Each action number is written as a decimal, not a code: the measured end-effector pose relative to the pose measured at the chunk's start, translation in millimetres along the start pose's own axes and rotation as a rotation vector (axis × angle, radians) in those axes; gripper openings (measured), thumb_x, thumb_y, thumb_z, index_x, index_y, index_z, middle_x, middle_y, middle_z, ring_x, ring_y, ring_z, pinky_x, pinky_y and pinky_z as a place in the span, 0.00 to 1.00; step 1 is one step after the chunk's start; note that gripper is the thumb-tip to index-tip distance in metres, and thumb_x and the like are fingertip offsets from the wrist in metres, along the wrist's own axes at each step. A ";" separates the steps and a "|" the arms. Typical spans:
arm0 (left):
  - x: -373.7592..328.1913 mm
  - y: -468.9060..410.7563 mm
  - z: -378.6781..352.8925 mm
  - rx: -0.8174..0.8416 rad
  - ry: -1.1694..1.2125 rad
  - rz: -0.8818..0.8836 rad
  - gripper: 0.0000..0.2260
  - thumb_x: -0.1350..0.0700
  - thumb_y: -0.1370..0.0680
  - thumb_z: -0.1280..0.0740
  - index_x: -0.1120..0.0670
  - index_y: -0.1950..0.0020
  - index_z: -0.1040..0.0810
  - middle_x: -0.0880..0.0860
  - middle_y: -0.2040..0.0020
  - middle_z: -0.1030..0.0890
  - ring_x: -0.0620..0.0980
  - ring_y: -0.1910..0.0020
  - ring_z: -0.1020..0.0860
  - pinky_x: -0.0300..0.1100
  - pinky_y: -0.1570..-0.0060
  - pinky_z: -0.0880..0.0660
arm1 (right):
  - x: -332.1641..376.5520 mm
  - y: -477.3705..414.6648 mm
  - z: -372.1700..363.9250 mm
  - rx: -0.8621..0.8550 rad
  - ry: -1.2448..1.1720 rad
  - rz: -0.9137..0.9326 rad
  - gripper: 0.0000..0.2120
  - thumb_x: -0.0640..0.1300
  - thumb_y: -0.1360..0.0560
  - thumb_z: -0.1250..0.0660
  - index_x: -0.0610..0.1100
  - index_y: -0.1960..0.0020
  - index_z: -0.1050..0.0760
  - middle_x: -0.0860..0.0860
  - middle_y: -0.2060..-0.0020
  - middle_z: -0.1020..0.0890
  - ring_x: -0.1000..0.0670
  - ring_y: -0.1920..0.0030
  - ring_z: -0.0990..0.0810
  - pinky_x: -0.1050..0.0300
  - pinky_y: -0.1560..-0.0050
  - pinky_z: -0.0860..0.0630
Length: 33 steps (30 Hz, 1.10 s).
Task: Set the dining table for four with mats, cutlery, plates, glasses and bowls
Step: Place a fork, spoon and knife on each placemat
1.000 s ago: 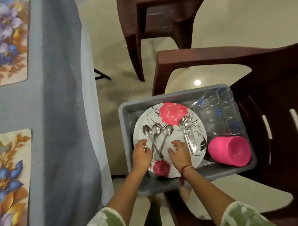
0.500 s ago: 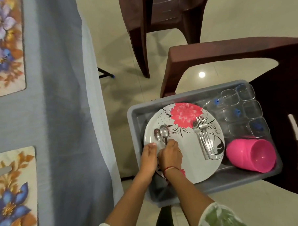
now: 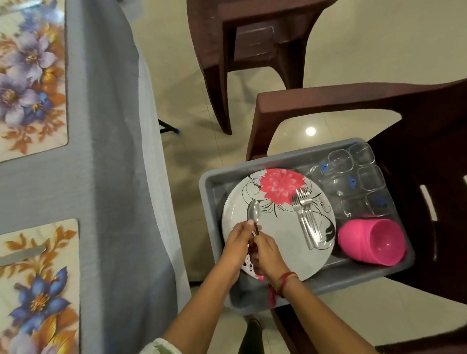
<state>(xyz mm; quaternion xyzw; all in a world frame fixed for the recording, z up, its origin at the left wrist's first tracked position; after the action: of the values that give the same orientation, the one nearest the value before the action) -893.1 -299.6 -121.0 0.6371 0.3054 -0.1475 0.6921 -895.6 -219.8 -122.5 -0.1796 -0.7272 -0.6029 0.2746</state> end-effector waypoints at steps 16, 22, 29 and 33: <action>-70.2 215.9 -5.4 -0.137 0.371 -0.194 0.23 0.49 0.22 0.36 0.70 0.43 0.26 0.59 0.67 0.21 0.50 0.78 0.27 0.39 0.79 0.30 | 97.8 212.0 -3.4 0.354 0.191 0.293 0.13 0.43 0.18 0.48 0.40 0.54 0.27 0.47 0.74 0.26 0.52 0.80 0.31 0.63 0.80 0.35; -61.1 273.0 46.1 -0.406 0.752 -0.355 0.10 0.51 0.20 0.38 0.56 0.57 0.26 0.51 0.63 0.17 0.45 0.64 0.18 0.38 0.63 0.21 | 81.1 239.2 -28.4 0.417 0.396 0.346 0.11 0.43 0.18 0.48 0.42 0.51 0.29 0.43 0.63 0.22 0.51 0.73 0.23 0.61 0.74 0.26; -1.1 334.4 113.9 -0.758 1.006 -0.366 0.18 0.47 0.19 0.40 0.50 0.67 0.37 0.46 0.77 0.39 0.42 0.82 0.43 0.33 0.83 0.48 | 66.0 266.6 -67.7 0.363 0.796 0.698 0.13 0.49 0.19 0.44 0.47 0.57 0.26 0.53 0.69 0.26 0.53 0.65 0.27 0.56 0.59 0.30; 43.9 359.0 143.7 -0.770 1.030 -0.306 0.19 0.45 0.20 0.41 0.49 0.69 0.37 0.46 0.78 0.40 0.42 0.82 0.44 0.32 0.82 0.48 | 48.4 285.2 -98.7 0.389 0.824 0.671 0.17 0.55 0.19 0.47 0.47 0.57 0.25 0.54 0.63 0.22 0.56 0.60 0.25 0.58 0.58 0.30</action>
<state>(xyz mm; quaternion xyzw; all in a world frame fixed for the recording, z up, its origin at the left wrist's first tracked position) -612.5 -379.2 136.7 0.2825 0.7153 0.1992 0.6074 -746.6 -260.1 141.3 -0.0967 -0.5609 -0.3578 0.7403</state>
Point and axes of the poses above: each hand's wrist, its own y-axis away from the middle knuckle, its own z-axis out of the back of the hand, x = y × z, the point moved 5 cm from there along -y, towards the middle knuckle
